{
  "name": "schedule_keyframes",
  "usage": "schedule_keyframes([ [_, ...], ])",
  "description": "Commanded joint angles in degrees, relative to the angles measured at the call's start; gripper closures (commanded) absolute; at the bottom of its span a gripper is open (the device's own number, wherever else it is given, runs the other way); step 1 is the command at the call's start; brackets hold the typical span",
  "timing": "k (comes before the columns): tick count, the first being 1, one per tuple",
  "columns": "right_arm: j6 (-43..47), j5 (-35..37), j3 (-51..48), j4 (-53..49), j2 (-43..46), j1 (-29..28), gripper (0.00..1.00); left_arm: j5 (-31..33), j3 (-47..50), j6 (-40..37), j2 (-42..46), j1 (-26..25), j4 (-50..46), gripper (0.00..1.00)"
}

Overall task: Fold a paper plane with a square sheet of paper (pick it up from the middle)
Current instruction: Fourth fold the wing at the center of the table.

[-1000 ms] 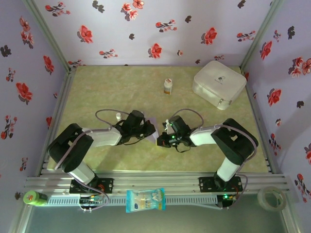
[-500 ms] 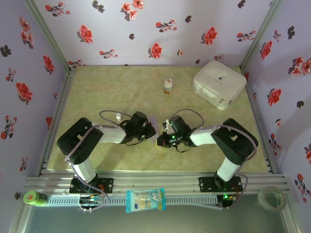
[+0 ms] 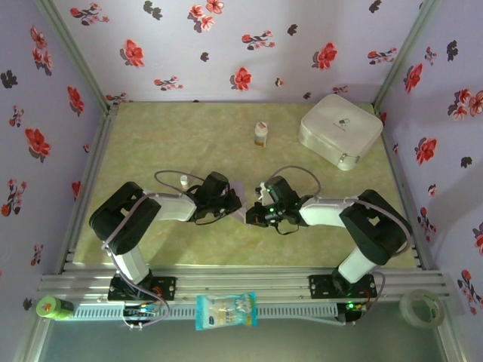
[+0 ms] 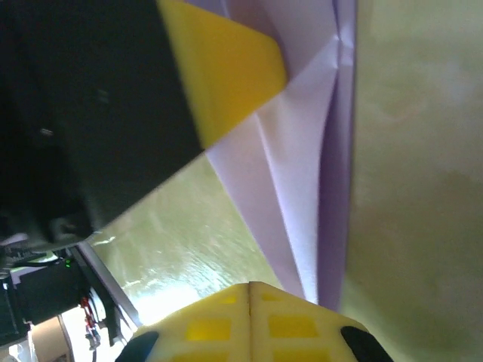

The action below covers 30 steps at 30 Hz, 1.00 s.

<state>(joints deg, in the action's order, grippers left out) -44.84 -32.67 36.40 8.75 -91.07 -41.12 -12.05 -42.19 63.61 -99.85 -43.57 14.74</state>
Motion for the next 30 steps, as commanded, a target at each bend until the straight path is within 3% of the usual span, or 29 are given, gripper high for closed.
schedule_keyframes([
  [1,-0.5,-0.8,2.9,-2.1,-0.6,0.4,0.95,1.5,-0.4,-1.8,-1.6,0.6,-2.3,1.0],
  [8,-0.6,-1.1,4.3,-1.7,-5.0,0.3,0.95,1.2,-0.6,-1.8,-1.7,0.6,-2.2,1.0],
  [15,1.1,-1.7,-1.8,-2.8,-5.0,0.4,0.95,1.2,-0.3,-1.3,-1.8,0.6,-1.8,1.0],
  [23,0.7,-3.3,-8.4,-1.5,0.0,0.4,0.96,1.2,0.3,-0.6,-2.2,0.6,-0.7,1.0],
  [30,-2.2,-3.6,-6.4,-2.6,9.1,0.8,0.96,1.0,1.0,0.2,-1.7,0.5,0.1,1.0],
])
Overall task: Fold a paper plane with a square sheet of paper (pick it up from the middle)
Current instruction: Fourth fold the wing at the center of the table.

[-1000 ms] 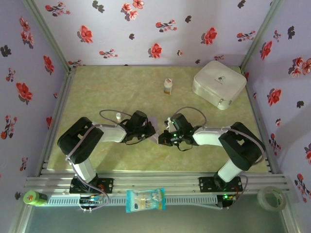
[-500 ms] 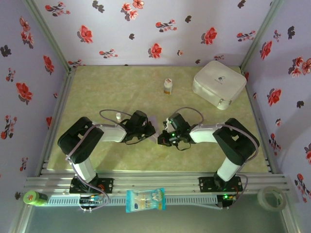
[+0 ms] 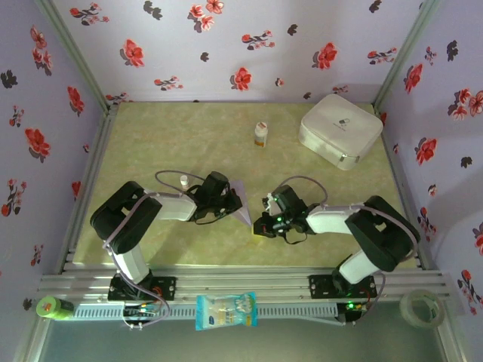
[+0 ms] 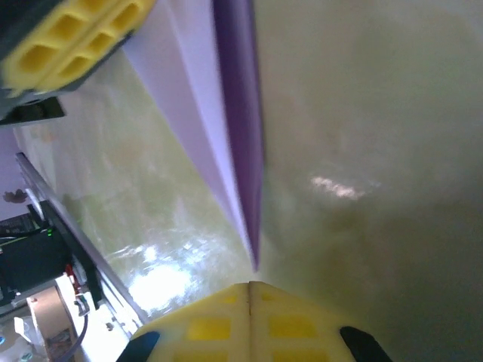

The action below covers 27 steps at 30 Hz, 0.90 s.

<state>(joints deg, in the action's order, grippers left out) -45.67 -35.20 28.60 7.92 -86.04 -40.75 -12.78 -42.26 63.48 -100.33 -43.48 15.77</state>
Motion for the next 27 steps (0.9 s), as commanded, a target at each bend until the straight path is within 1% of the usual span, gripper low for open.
schedule_keyframes([
  [1,-1.4,-1.1,2.4,-2.5,4.8,0.4,0.96,1.7,1.0,0.4,-1.2,0.4,-0.8,1.0],
  [3,-1.6,0.3,4.3,-4.0,4.8,0.4,0.97,1.7,1.2,0.6,-1.2,0.4,-0.5,1.0],
  [5,-1.9,0.2,5.5,-3.3,3.4,0.4,0.97,1.7,1.2,0.5,-1.3,0.4,-0.5,1.0],
  [8,-3.1,5.0,8.4,-5.3,-0.2,0.8,0.97,1.8,1.6,0.8,-1.3,0.3,0.2,1.0],
  [11,-6.2,4.6,10.3,-1.7,-4.1,0.8,0.98,1.7,1.8,1.0,-1.3,0.3,0.6,1.0],
  [14,-7.7,6.7,12.7,-2.5,-6.9,0.9,0.99,1.7,1.8,1.0,-1.3,0.2,0.7,1.0],
  [18,-8.7,7.2,14.7,-1.2,-9.9,0.9,0.99,1.6,1.6,0.9,-1.5,0.2,0.7,1.0],
  [22,-8.7,8.0,15.2,-0.7,-11.0,1.5,0.98,1.6,1.6,0.8,-1.3,0.3,0.6,1.0],
  [27,-9.1,5.8,15.4,1.0,-14.7,1.6,0.98,1.5,1.4,0.8,-1.7,0.2,0.7,1.0],
])
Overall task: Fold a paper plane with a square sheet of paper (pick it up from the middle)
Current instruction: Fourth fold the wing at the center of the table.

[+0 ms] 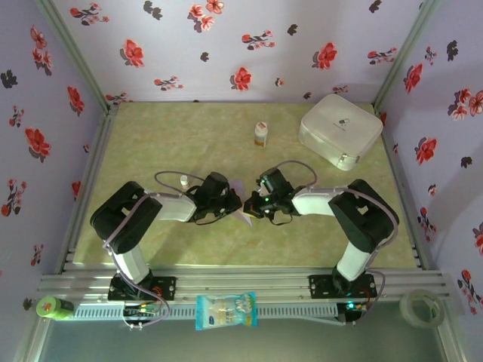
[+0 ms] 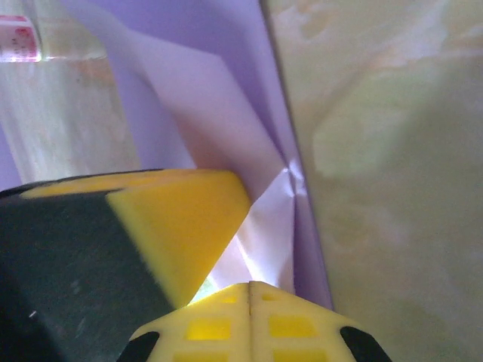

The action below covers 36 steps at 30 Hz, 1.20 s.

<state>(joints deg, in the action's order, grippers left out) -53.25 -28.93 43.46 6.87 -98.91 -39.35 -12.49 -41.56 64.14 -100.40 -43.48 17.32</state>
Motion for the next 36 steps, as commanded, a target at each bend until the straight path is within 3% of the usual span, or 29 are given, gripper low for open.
schedule_keyframes([
  [1,-1.6,-0.5,0.1,2.3,-2.2,0.2,0.98,1.3,0.8,0.3,-1.6,0.2,-0.8,1.0],
  [13,5.9,2.2,-6.1,-6.3,-1.0,0.9,1.0,0.0,-0.6,-1.8,-0.1,2.9,-2.5,0.98],
  [36,13.4,1.3,-5.9,-12.8,-1.5,1.8,1.0,0.7,-7.6,-8.1,-4.0,9.6,-13.9,0.99],
])
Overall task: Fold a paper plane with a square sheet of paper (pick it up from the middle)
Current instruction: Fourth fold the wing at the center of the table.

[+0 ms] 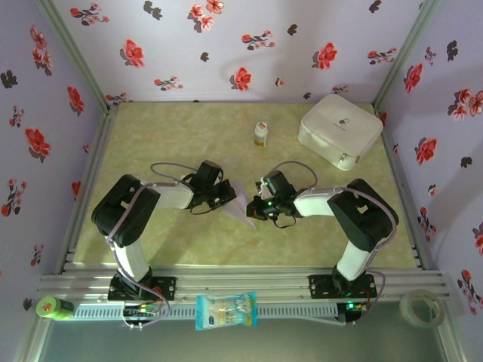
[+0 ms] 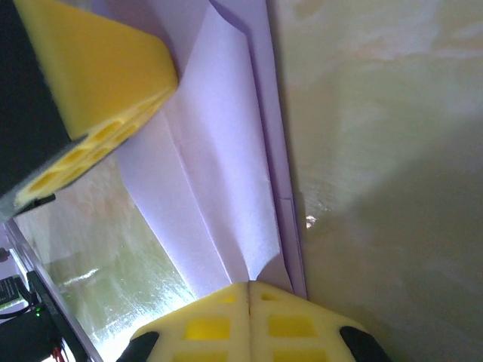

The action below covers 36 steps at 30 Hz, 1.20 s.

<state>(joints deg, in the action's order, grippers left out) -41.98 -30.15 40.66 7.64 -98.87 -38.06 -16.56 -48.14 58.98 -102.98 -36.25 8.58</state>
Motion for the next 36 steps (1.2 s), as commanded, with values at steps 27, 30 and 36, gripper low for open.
schedule_keyframes([
  [27,4.7,1.7,-5.2,-14.9,-0.4,1.3,1.0,10.0,-11.9,-10.7,-4.5,5.7,-19.6,0.98],
  [30,4.9,1.6,-5.4,-15.1,-0.2,1.7,1.0,10.4,-12.7,-11.5,-4.7,5.6,-20.2,0.98],
  [36,4.9,1.6,-6.0,-14.8,0.2,2.0,1.0,11.2,-13.7,-13.3,-4.9,5.7,-21.7,0.98],
])
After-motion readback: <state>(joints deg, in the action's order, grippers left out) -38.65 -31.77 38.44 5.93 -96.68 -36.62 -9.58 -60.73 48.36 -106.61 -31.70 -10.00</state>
